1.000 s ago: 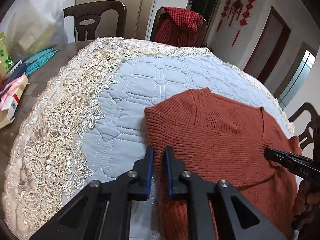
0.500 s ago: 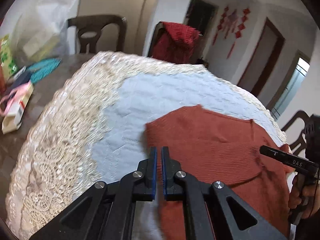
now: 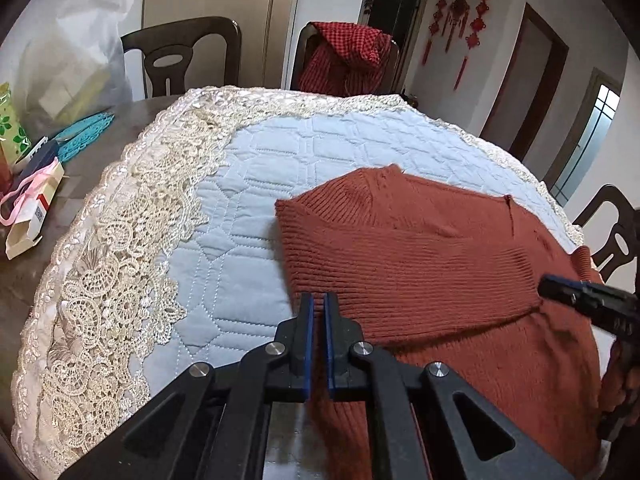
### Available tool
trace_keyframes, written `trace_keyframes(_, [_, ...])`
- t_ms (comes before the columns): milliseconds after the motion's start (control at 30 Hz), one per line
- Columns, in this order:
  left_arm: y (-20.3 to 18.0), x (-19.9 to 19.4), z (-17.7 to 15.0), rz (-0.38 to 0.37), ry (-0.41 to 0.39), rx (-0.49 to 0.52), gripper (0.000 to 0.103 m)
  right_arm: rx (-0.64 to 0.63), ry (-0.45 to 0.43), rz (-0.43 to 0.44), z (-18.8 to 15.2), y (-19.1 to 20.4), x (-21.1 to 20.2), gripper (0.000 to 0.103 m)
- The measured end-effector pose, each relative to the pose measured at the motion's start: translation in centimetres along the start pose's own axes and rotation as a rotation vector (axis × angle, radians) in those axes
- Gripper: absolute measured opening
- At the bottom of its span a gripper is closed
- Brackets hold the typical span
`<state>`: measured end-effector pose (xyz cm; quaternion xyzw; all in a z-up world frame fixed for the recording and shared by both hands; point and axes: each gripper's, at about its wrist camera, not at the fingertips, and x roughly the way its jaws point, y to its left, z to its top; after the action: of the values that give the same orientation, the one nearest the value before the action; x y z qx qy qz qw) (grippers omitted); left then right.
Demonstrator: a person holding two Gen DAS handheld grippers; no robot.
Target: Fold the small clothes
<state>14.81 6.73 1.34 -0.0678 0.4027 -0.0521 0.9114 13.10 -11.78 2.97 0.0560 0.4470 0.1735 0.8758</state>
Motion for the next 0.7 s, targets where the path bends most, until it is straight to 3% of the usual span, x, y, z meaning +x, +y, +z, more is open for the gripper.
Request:
trace_keyframes(100, [-0.3,0.3,0.5,-0.007,-0.001,-0.004,0.007,0.016,-0.023,0.009,1.6,-0.1,0.6,0.013])
trace_keyframes(233, [-0.6,1.0,0.3,0.002,0.016,0.02,0.007,0.071,0.035,0.002,2.7,-1.7,3.9,0.012])
trace_keyframes(433, [-0.6,-1.3,-0.7,-0.004,0.004,0.019,0.008,0.042,0.011,0.0,1.1,-0.9,0.9,0.014])
trace_keyframes(533, [-1.2,-2.4,-1.5,-0.022,0.013,0.012,0.016,0.039,0.026,0.009,-0.6,-0.8,-0.3,0.014])
trace_keyframes(700, [-2.9,-5.8,-3.3,-0.041,-0.019,0.03,0.041,0.01,0.007,0.007,-3.2,-0.3,-3.5,0.015])
